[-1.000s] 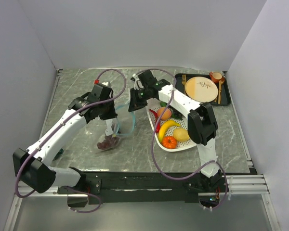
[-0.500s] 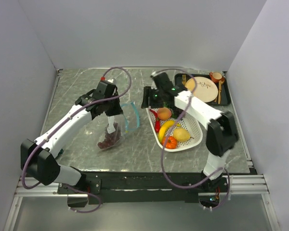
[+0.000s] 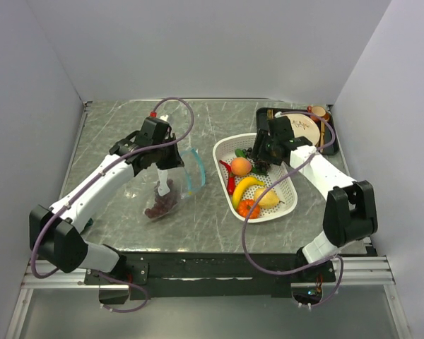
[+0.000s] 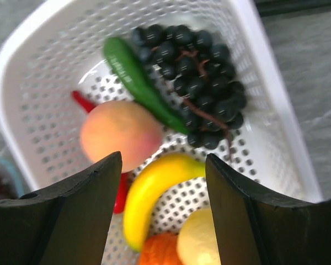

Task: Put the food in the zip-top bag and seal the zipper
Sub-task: Adjust the zipper food storage bag at the center of the board, then pick up the fake fruit from the bin, then place the fake fruit in the zipper food storage bag, then adjust the zipper food storage bag at the center of the board.

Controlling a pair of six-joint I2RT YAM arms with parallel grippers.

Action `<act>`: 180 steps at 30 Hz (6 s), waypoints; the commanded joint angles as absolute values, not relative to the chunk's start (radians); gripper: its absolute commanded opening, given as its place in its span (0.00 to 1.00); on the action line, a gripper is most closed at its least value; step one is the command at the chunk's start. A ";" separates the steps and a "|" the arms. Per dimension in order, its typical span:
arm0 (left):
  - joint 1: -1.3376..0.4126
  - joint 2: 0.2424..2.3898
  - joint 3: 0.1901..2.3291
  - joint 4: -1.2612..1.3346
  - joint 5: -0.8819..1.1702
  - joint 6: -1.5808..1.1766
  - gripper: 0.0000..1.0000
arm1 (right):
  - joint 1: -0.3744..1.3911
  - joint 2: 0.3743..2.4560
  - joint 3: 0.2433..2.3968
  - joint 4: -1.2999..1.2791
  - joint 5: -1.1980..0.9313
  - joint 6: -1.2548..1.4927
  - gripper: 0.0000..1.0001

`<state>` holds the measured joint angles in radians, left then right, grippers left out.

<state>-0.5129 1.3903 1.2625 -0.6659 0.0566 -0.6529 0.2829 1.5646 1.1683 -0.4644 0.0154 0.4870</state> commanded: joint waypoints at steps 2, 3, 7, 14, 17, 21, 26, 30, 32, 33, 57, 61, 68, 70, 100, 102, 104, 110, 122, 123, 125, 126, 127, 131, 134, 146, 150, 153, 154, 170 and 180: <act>-0.512 1.324 1.235 -0.592 0.098 -0.624 0.01 | 0.259 1.624 1.235 -0.474 0.120 0.431 0.69; -0.514 1.319 1.232 -0.591 0.095 -0.623 0.01 | 0.259 1.638 1.247 -0.483 0.133 0.430 0.70; -0.512 1.325 1.230 -0.600 0.095 -0.620 0.01 | 0.249 1.709 1.285 -0.502 0.132 0.426 0.69; -0.514 1.318 1.223 -0.600 0.087 -0.617 0.01 | 0.236 1.753 1.276 -0.479 0.144 0.430 0.70; -0.514 1.327 1.229 -0.598 0.092 -0.615 0.01 | 0.236 1.770 1.276 -0.474 0.164 0.426 0.69; -0.515 1.339 1.239 -0.600 0.098 -0.612 0.01 | 0.236 1.807 1.284 -0.463 0.144 0.423 0.69; -0.515 1.341 1.247 -0.601 0.094 -0.614 0.01 | 0.235 1.853 1.302 -0.440 0.132 0.417 0.66; -0.517 1.341 1.247 -0.603 0.092 -0.614 0.01 | 0.232 1.878 1.313 -0.433 0.130 0.414 0.66; -0.518 1.345 1.249 -0.604 0.095 -0.614 0.01 | 0.229 1.884 1.313 -0.426 0.117 0.416 0.64; -0.520 1.347 1.252 -0.603 0.095 -0.612 0.01 | 0.229 1.888 1.309 -0.417 0.112 0.417 0.63; -0.529 1.359 1.252 -0.603 0.094 -0.603 0.01 | 0.227 1.525 1.200 -0.373 0.009 0.402 0.11; -0.532 1.361 1.255 -0.603 0.097 -0.601 0.01 | 0.226 1.473 1.215 -0.399 0.003 0.403 0.12; -0.534 1.364 1.259 -0.601 0.098 -0.597 0.01 | 0.232 1.367 1.238 -0.405 -0.116 0.442 0.13; -0.534 1.364 1.258 -0.601 0.098 -0.598 0.01 | 0.238 1.348 1.243 -0.402 -0.165 0.454 0.13; -0.537 1.246 1.262 -0.634 0.106 -0.597 0.01 | 0.612 1.632 1.376 -0.178 -0.565 0.612 0.16; -0.538 1.233 1.259 -0.635 0.100 -0.595 0.01 | 0.623 1.658 1.377 -0.161 -0.571 0.629 0.16; -0.537 1.229 1.255 -0.640 0.095 -0.597 0.01 | 0.633 1.700 1.390 -0.155 -0.575 0.638 0.16; -0.537 1.190 1.252 -0.650 0.052 -0.607 0.01 | 0.673 1.787 1.479 -0.193 -0.557 0.618 0.17; -0.537 1.166 1.255 -0.647 0.012 -0.612 0.01 | 0.680 1.727 1.440 -0.287 -0.306 0.529 0.78; -0.537 1.169 1.252 -0.641 0.012 -0.614 0.01 | 0.677 1.715 1.436 -0.294 -0.289 0.520 0.78; -0.535 1.173 1.255 -0.640 0.014 -0.611 0.01 | 0.660 1.672 1.407 -0.299 -0.247 0.511 0.79; -0.537 1.181 1.256 -0.638 0.009 -0.609 0.01 | 0.655 1.657 1.395 -0.299 -0.235 0.511 0.79; -0.535 1.184 1.261 -0.641 0.009 -0.607 0.01 | 0.643 1.632 1.381 -0.304 -0.220 0.512 0.79; -0.537 1.190 1.269 -0.643 0.006 -0.606 0.01 | 0.615 1.556 1.327 -0.307 -0.089 0.528 0.79; -0.537 1.189 1.270 -0.647 0.003 -0.606 0.01 | 0.588 1.525 1.302 -0.311 -0.081 0.514 0.77; -0.535 1.155 1.293 -0.693 -0.080 -0.600 0.01 | 0.574 1.601 1.242 -0.285 -0.245 0.549 0.44; -0.534 1.154 1.290 -0.693 -0.077 -0.601 0.01 | 0.575 1.689 1.319 -0.339 -0.308 0.532 0.44; -0.532 1.157 1.290 -0.690 -0.072 -0.601 0.01 | 0.583 1.709 1.316 -0.325 -0.330 0.538 0.44; -0.534 1.158 1.292 -0.695 -0.074 -0.601 0.01 | 0.584 1.710 1.313 -0.321 -0.327 0.541 0.44; -0.528 1.140 1.293 -0.695 -0.091 -0.604 0.01 | 0.595 1.810 1.348 -0.295 -0.406 0.532 0.33; -0.512 1.127 1.293 -0.721 -0.136 -0.592 0.01 | 0.610 1.724 1.420 -0.275 -0.430 0.537 0.00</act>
